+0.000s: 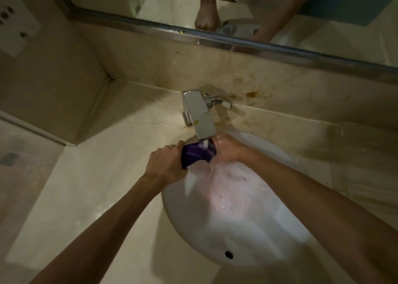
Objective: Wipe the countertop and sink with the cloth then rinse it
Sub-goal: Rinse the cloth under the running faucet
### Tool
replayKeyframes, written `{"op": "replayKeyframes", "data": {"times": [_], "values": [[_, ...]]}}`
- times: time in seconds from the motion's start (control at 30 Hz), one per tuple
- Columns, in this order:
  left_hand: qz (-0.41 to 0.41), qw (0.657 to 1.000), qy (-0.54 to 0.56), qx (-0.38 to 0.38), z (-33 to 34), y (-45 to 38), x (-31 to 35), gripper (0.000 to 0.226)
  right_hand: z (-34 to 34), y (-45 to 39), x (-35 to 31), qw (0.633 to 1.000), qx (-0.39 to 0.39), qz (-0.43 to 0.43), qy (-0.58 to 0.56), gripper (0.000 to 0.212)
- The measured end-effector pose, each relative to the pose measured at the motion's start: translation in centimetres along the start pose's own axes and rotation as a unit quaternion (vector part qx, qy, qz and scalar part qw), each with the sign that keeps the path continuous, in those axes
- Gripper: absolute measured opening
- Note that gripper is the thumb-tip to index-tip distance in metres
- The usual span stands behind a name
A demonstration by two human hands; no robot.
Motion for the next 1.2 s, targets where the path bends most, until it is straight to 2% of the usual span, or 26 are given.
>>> {"op": "replayKeyframes", "data": {"times": [0.17,0.27,0.33,0.43,0.6,0.77,0.87,0.93,1.0,1.07,1.2], "values": [[0.044,0.999,-0.020,0.002,-0.7,-1.8,1.7,0.054,-1.6,0.9,1.9,0.999,0.039,-0.035,-0.001,0.065],[0.068,0.997,-0.031,0.018,-0.7,-2.8,3.0,0.046,-1.9,1.5,3.2,0.998,0.059,-0.029,-0.004,0.078],[0.083,0.996,-0.027,0.023,-0.7,-3.3,3.6,0.038,-2.2,2.1,4.0,0.997,0.065,-0.025,-0.014,0.075],[0.105,0.994,-0.014,-0.004,-0.4,-3.9,4.5,0.039,-2.4,2.9,5.0,0.996,0.074,-0.015,-0.047,0.070],[0.050,0.991,0.109,-0.061,-0.1,-4.4,4.7,0.028,-2.2,3.9,6.3,0.992,0.067,0.008,-0.110,0.066],[0.106,0.990,0.036,-0.083,0.7,-4.0,4.9,0.035,-1.6,4.1,6.7,0.990,0.050,0.019,-0.133,0.065],[0.136,0.989,0.007,-0.065,0.2,-3.9,4.6,0.026,-1.1,3.5,5.8,0.988,0.049,0.019,-0.148,0.069],[0.138,0.990,-0.011,-0.030,-0.6,-3.7,4.0,0.026,-0.8,2.6,4.7,0.987,0.059,0.011,-0.148,0.079],[0.129,0.991,-0.023,0.015,-1.3,-3.4,2.9,0.037,-0.4,1.4,3.5,0.988,0.065,0.007,-0.141,0.081],[0.124,0.991,-0.036,0.028,-1.7,-3.3,1.6,0.052,0.1,0.3,2.3,0.987,0.060,0.009,-0.148,0.078],[0.118,0.991,-0.041,0.049,-2.5,-2.7,-0.5,0.055,0.1,0.2,0.3,0.976,0.005,0.012,-0.216,0.093]]}}
Point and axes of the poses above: each hand's wrist, its own y-axis away from the middle knuckle, its own z-axis out of the palm, x = y × z, the point moved 4 cm from there along -y, towards the middle knuckle, and after that the axes turned 4 degrees about x, right-handed, at the moved point
